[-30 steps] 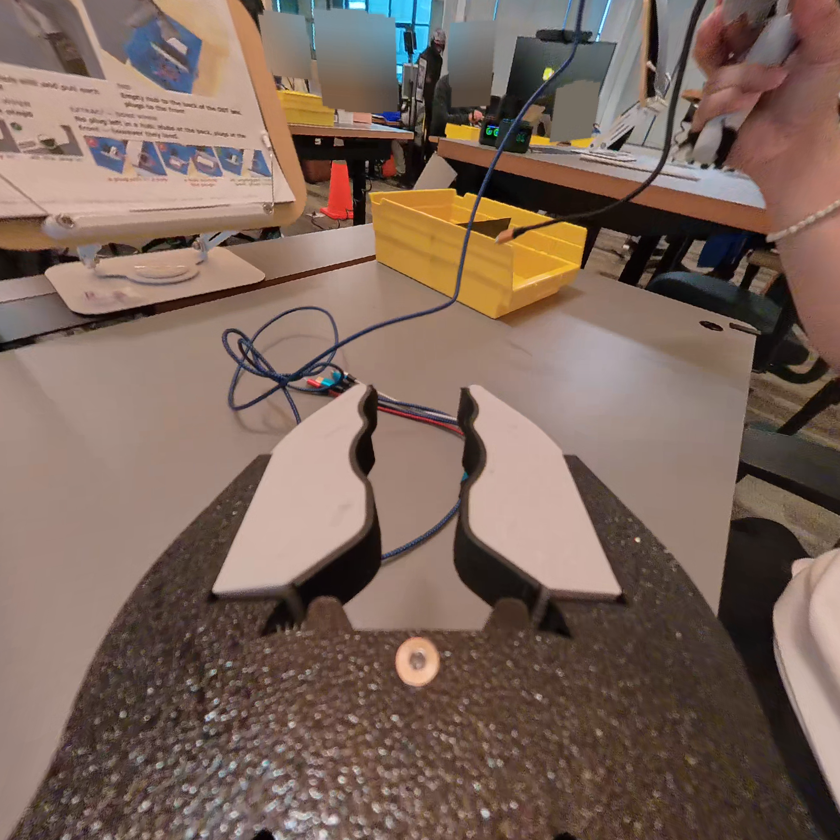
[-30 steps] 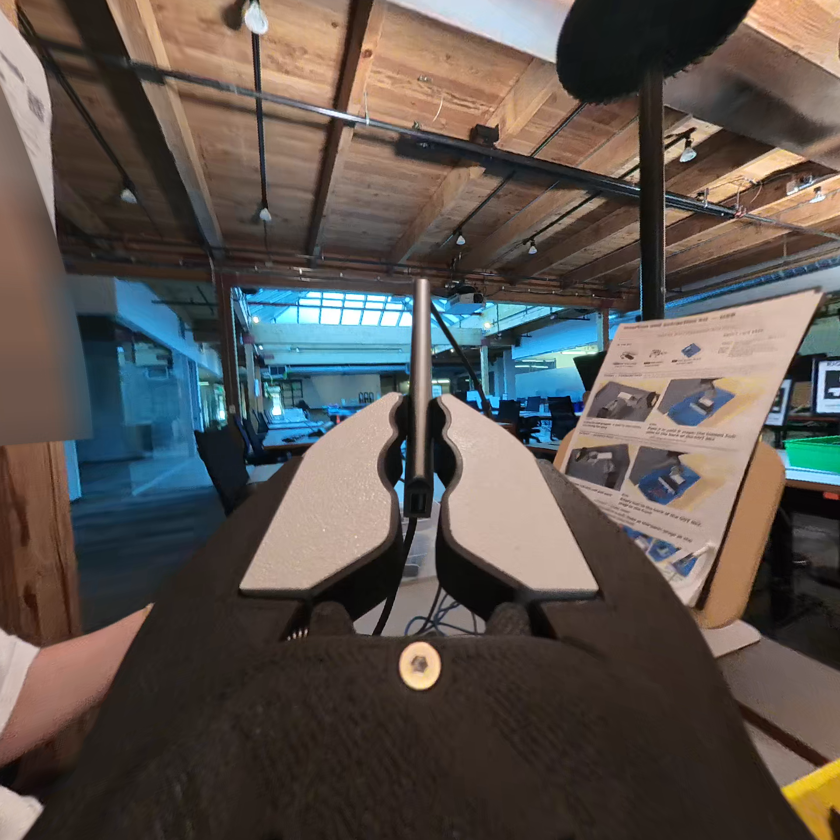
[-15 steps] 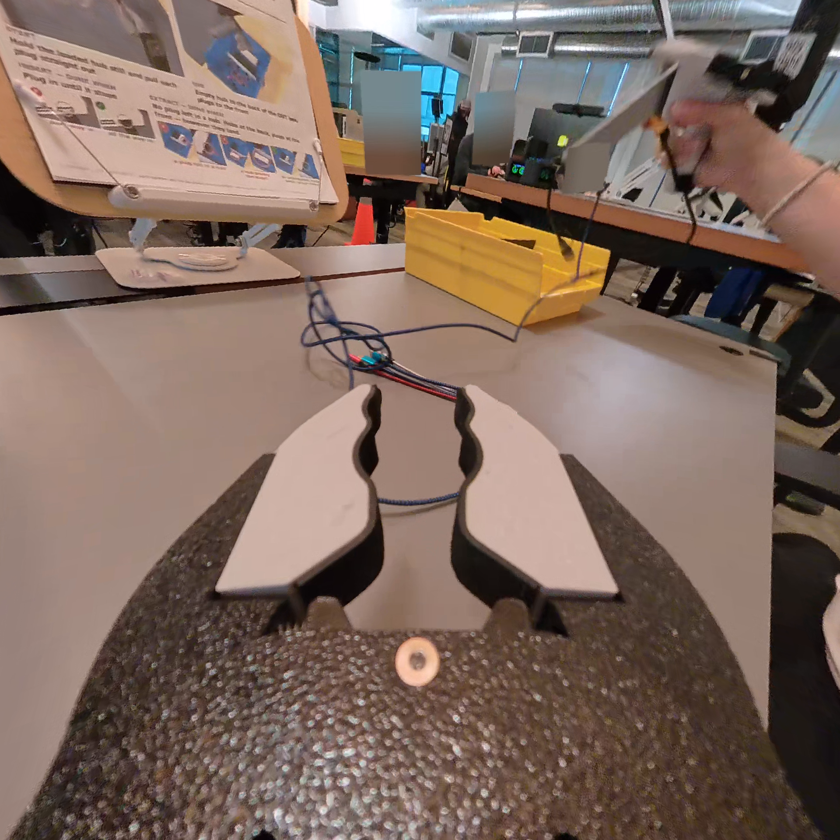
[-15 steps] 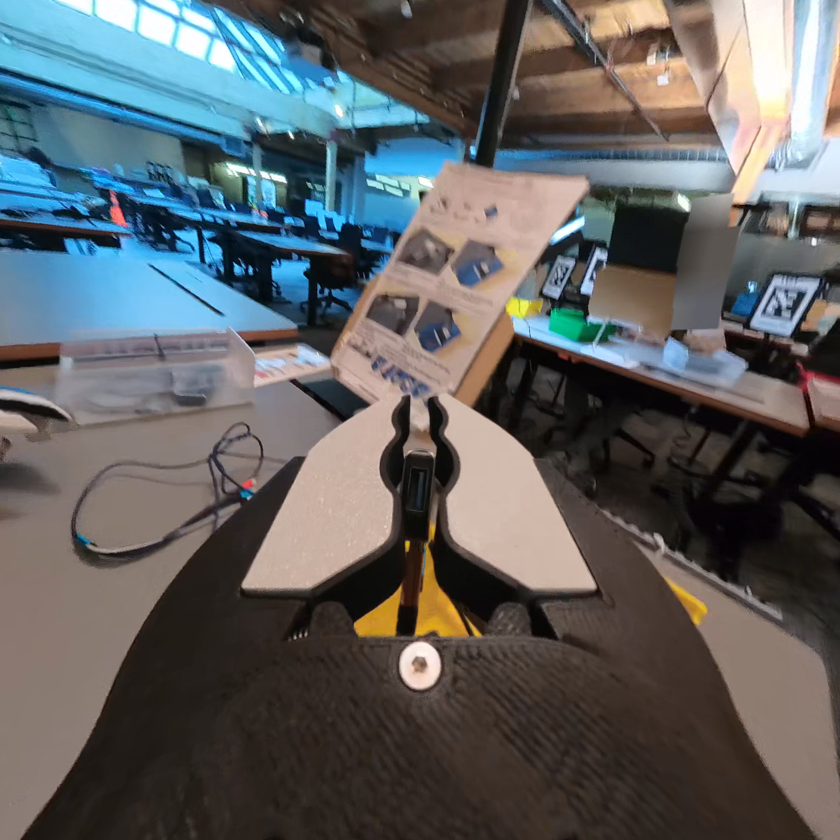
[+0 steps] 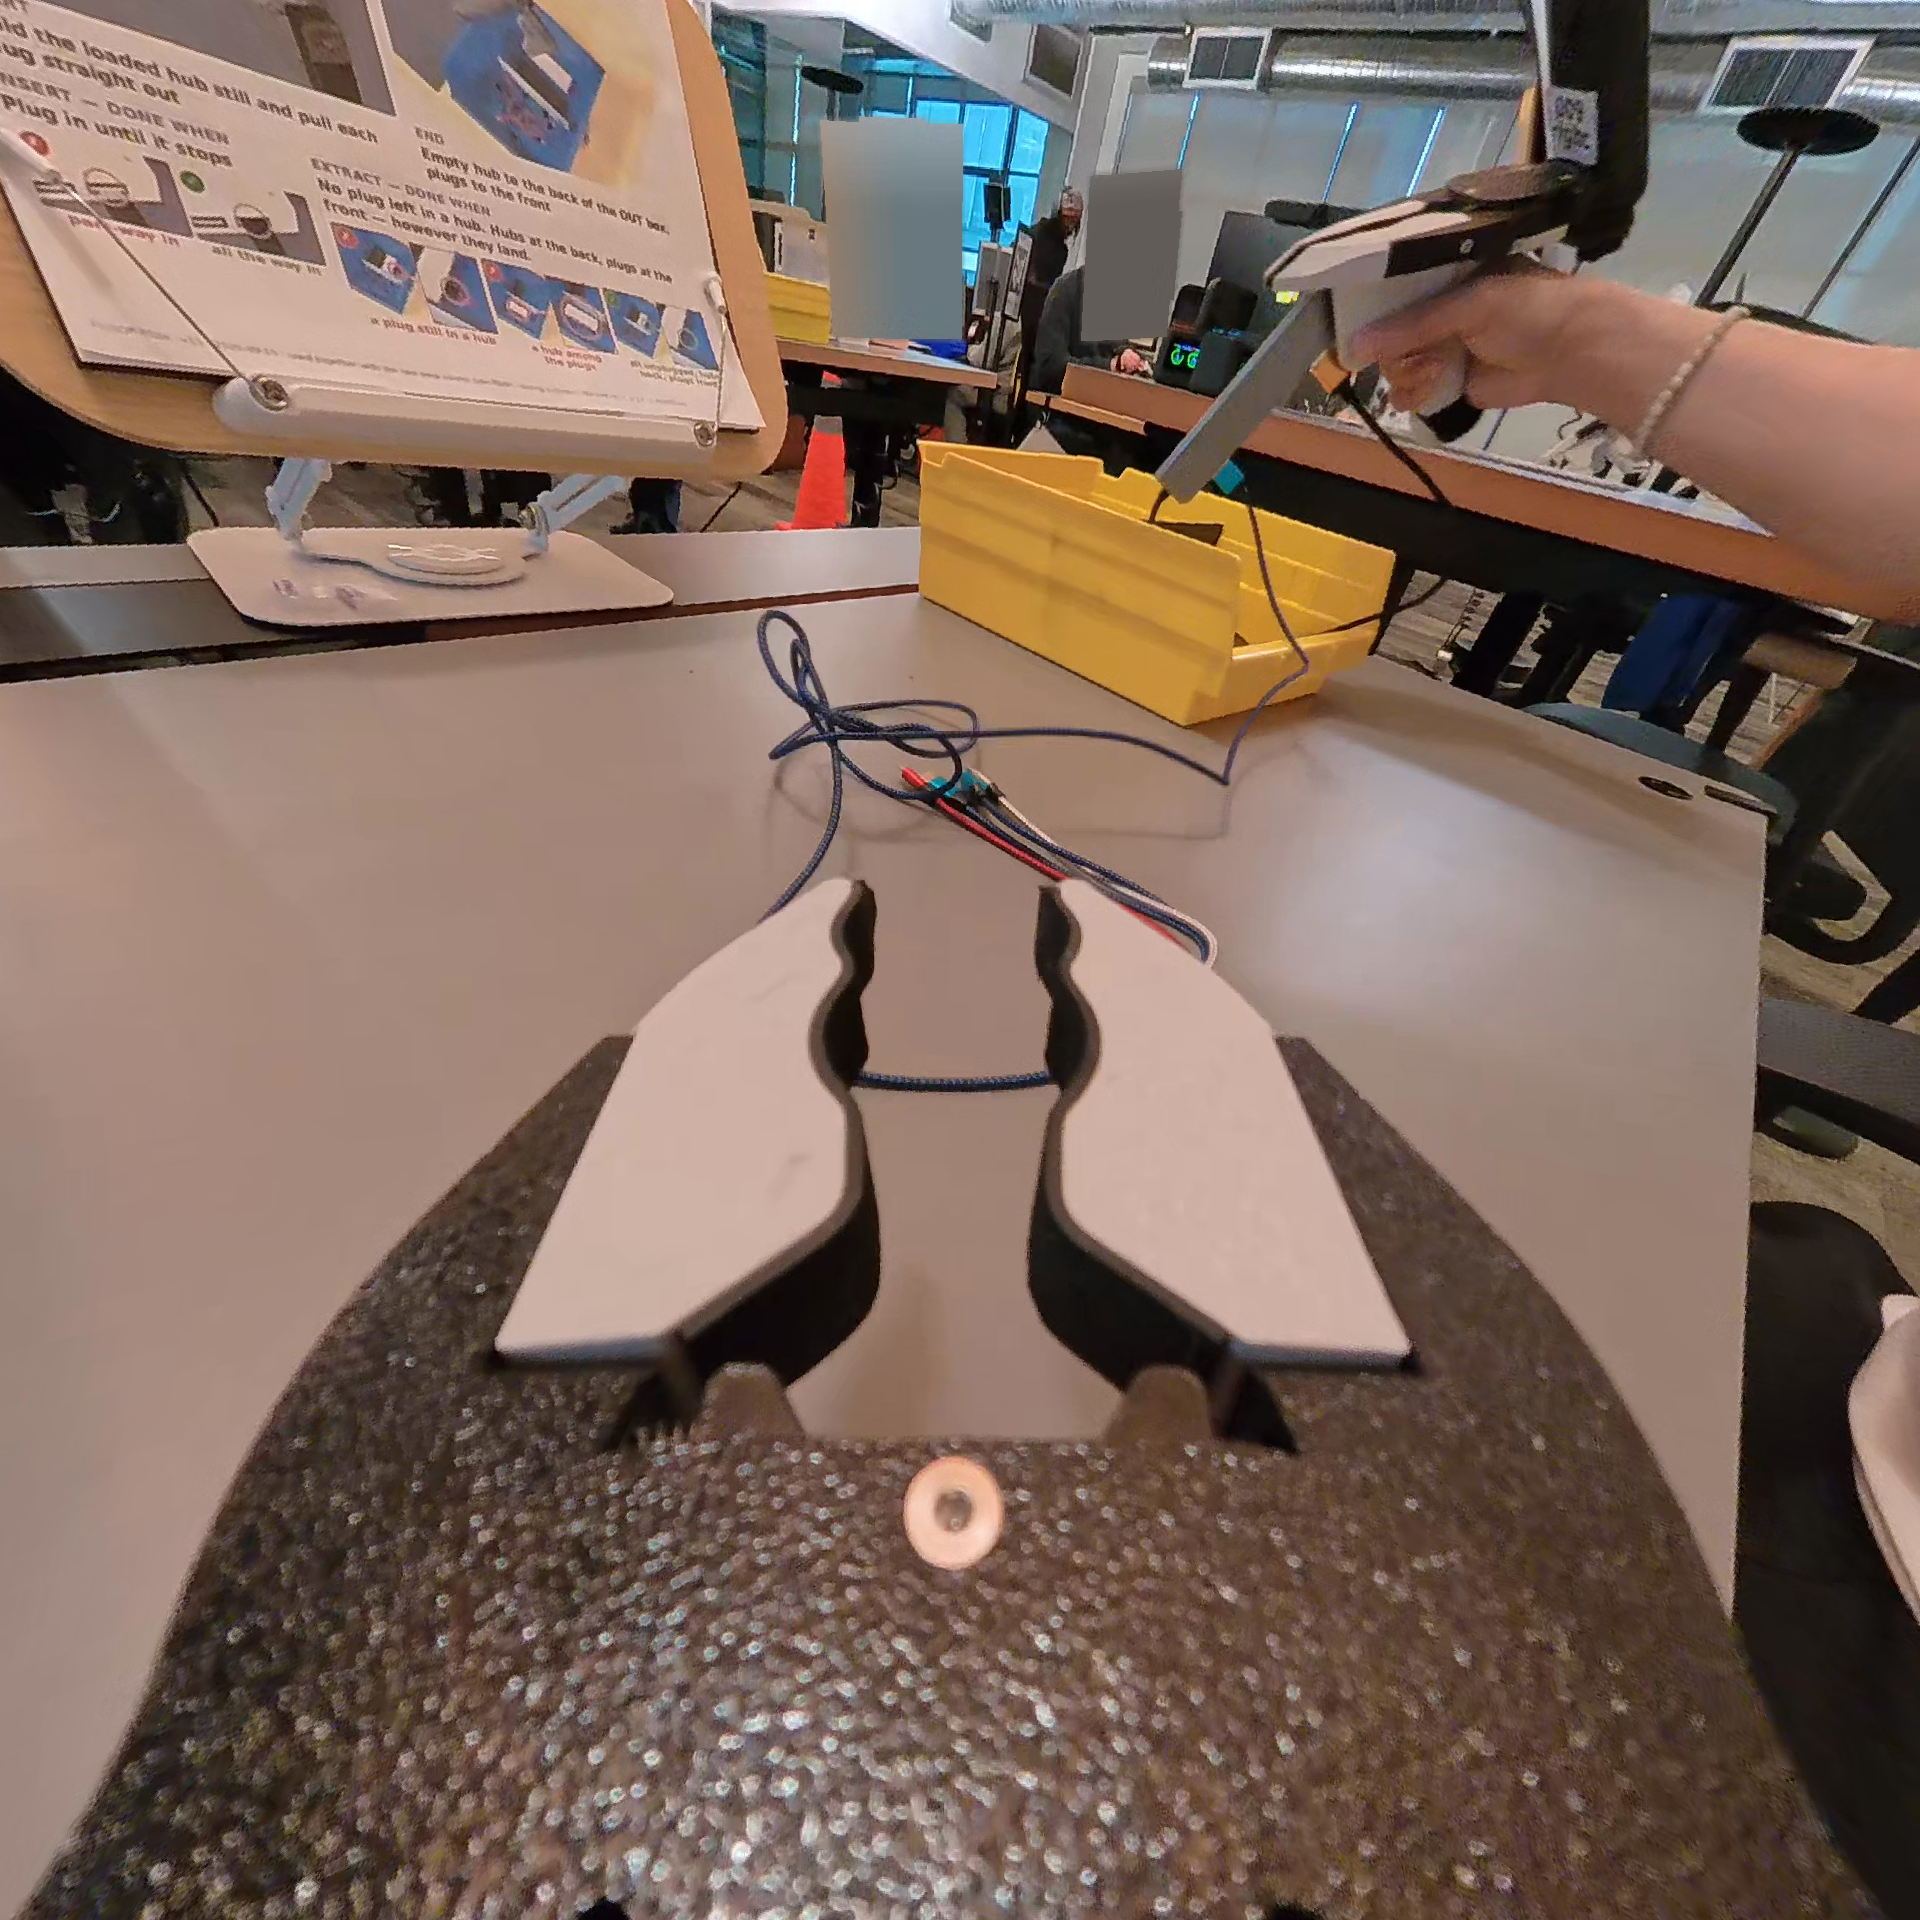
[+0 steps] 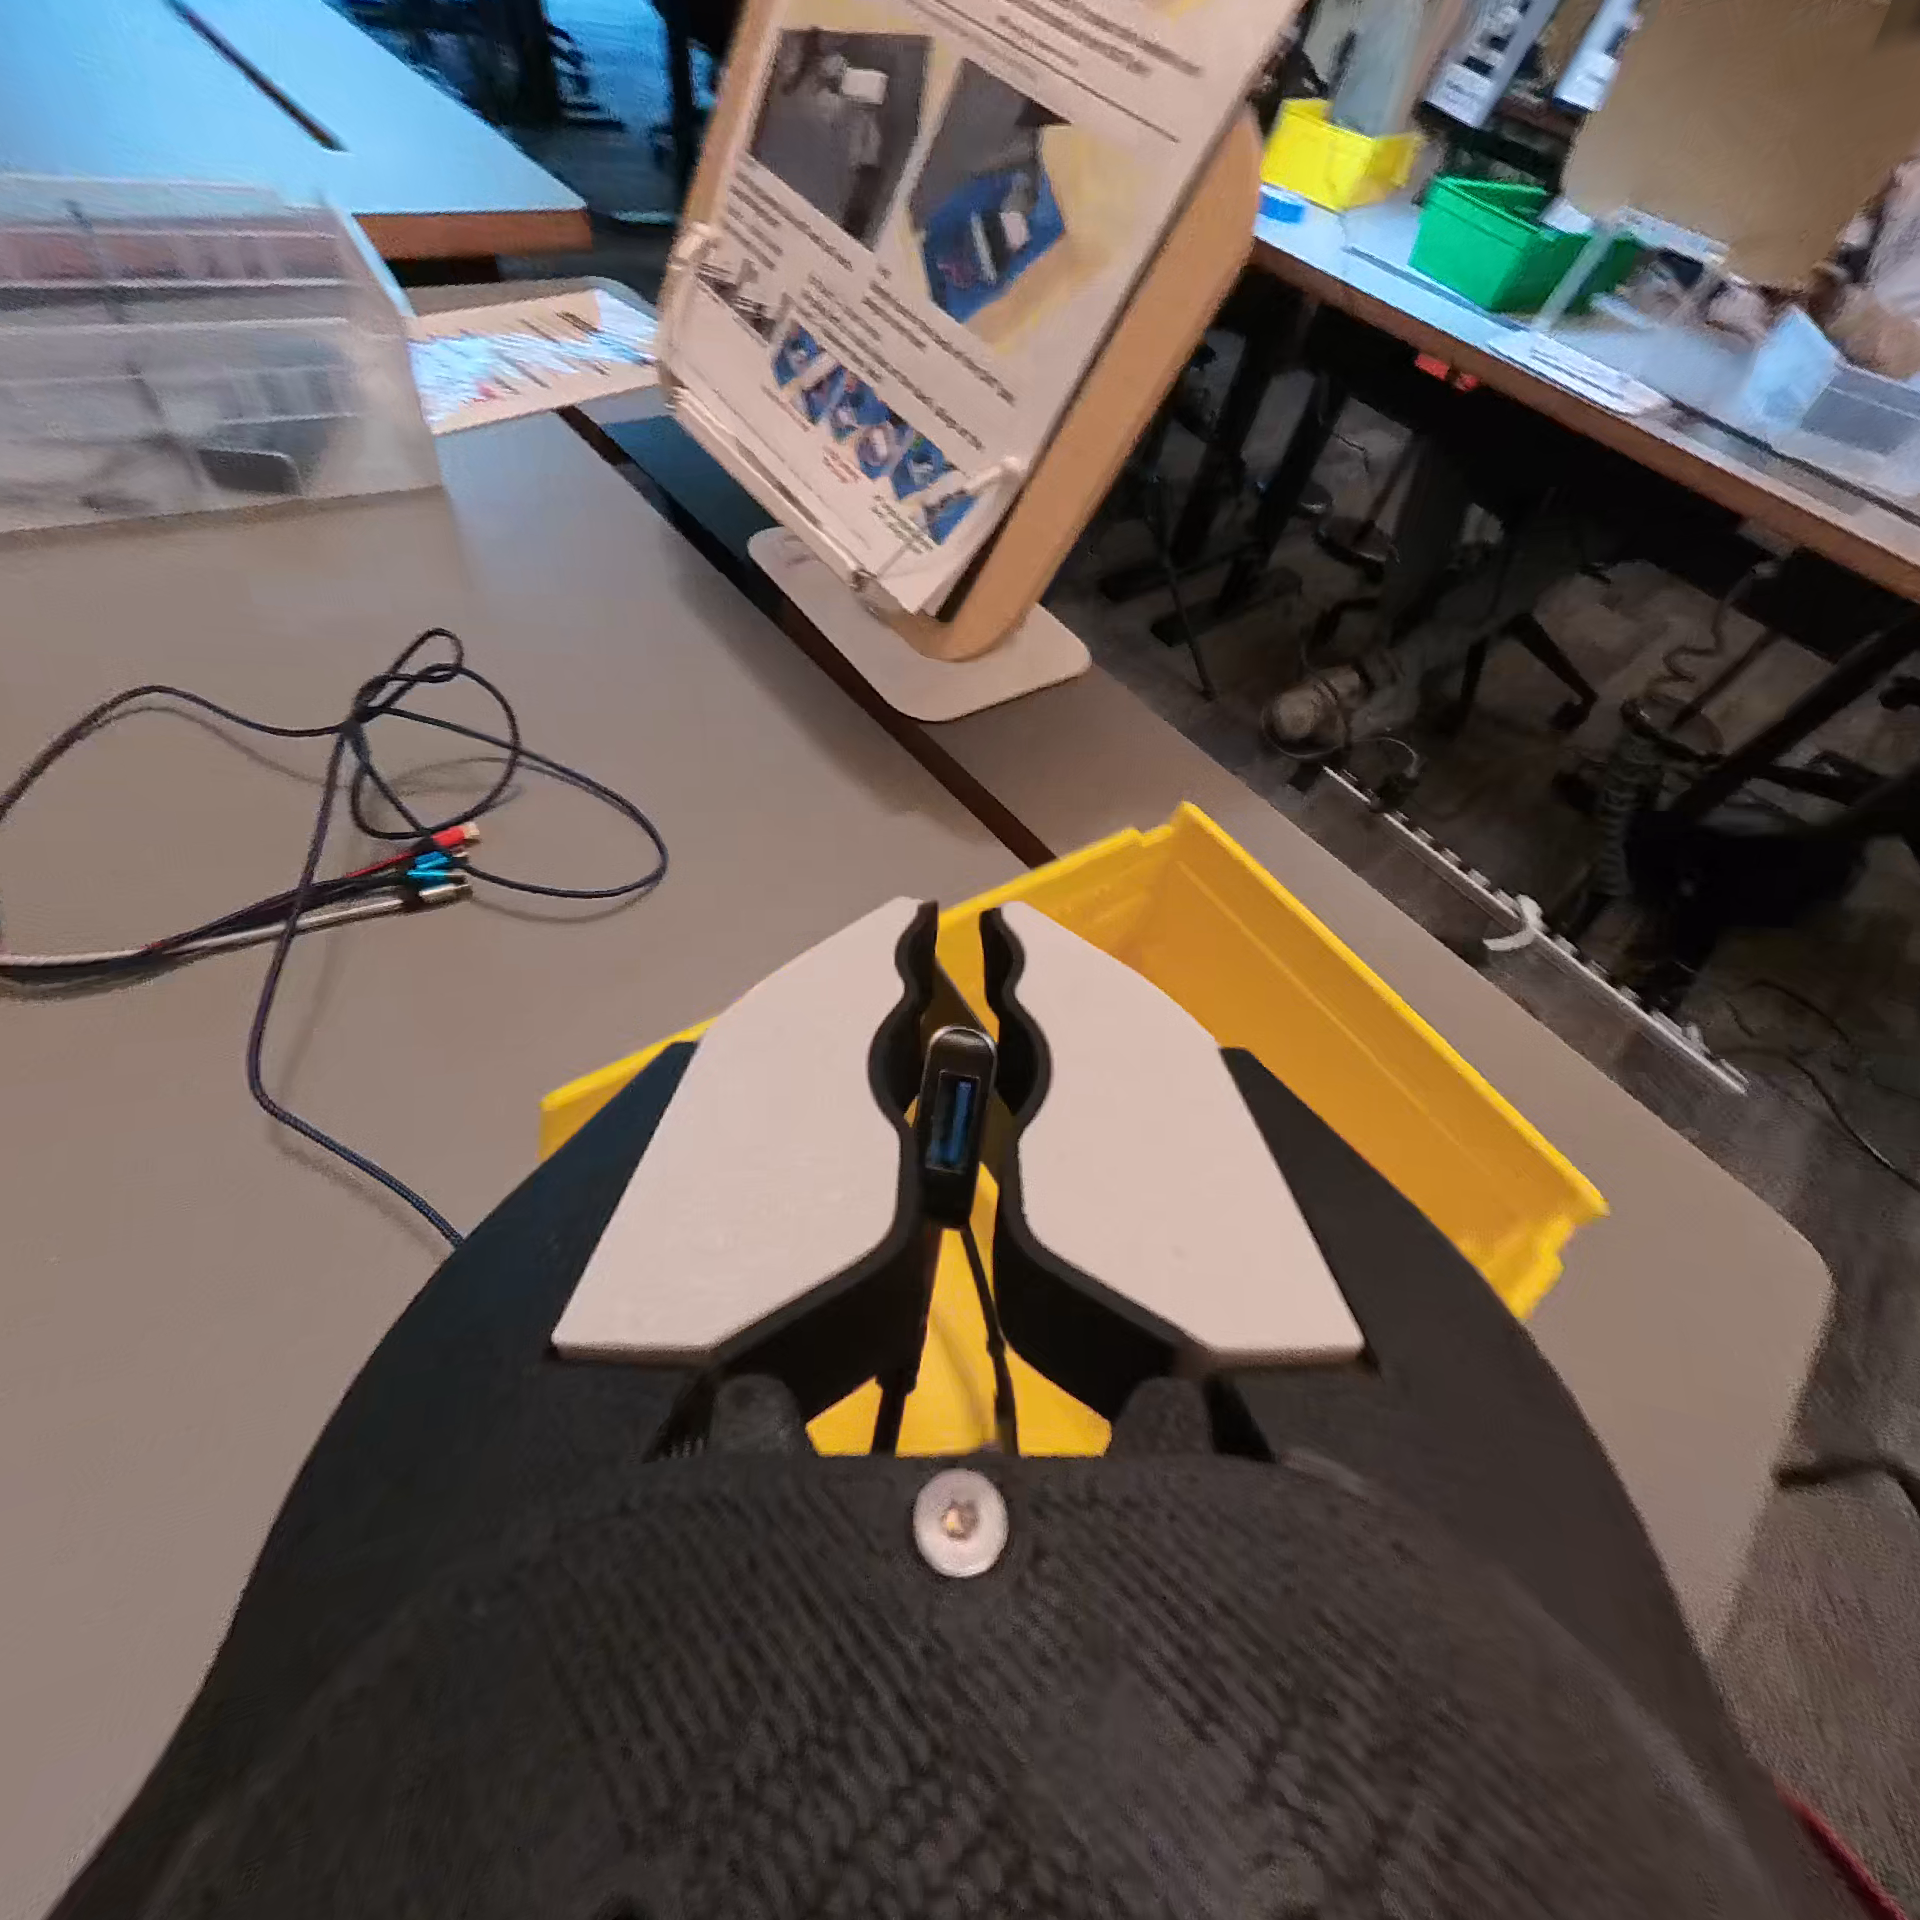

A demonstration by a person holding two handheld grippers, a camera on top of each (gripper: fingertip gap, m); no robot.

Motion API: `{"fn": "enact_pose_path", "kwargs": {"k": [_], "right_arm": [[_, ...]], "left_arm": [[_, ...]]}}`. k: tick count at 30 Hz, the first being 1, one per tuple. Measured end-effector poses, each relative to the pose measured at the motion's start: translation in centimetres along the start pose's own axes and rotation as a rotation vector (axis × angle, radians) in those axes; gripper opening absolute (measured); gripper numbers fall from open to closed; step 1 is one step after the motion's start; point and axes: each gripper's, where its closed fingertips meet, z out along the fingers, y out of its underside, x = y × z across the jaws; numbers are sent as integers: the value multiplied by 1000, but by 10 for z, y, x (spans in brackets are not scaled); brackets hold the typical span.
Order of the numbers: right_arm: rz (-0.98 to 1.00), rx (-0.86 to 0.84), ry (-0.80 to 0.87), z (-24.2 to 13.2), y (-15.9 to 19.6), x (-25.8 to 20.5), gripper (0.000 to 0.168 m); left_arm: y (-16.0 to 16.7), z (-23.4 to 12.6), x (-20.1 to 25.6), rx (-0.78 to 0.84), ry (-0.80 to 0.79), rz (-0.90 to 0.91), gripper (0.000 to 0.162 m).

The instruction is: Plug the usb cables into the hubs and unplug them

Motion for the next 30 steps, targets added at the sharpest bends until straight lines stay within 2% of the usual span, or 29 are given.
{"fn": "enact_pose_path", "kwargs": {"k": [5,10,13,16,19,21,25,26,28,30], "right_arm": [[-86,38,-1,32,13,2,9],[-126,-213,-125,56,72,-20,9],[-132,-298,-166,58,81,-32,18],[-180,-481,-107,50,99,-23,42],[-157,-539,-54,38,103,-14,47],[-119,-517,-19,30,96,-13,53],[-91,-512,209,0,85,3,51],[-75,-495,223,-5,84,2,51],[33,-464,112,-4,88,-21,45],[108,-525,57,1,106,-35,45]], "left_arm": [[7,5,0,-53,24,-38,30],[15,8,3,-116,82,-116,29],[18,10,6,-137,105,-115,27],[24,15,9,-189,129,-107,27],[30,23,13,-246,163,-61,27],[34,28,13,-288,172,-6,27],[39,40,17,-372,214,85,28],[40,42,18,-393,226,105,28],[40,47,20,-421,251,148,28],[41,52,21,-428,269,171,27]]}}
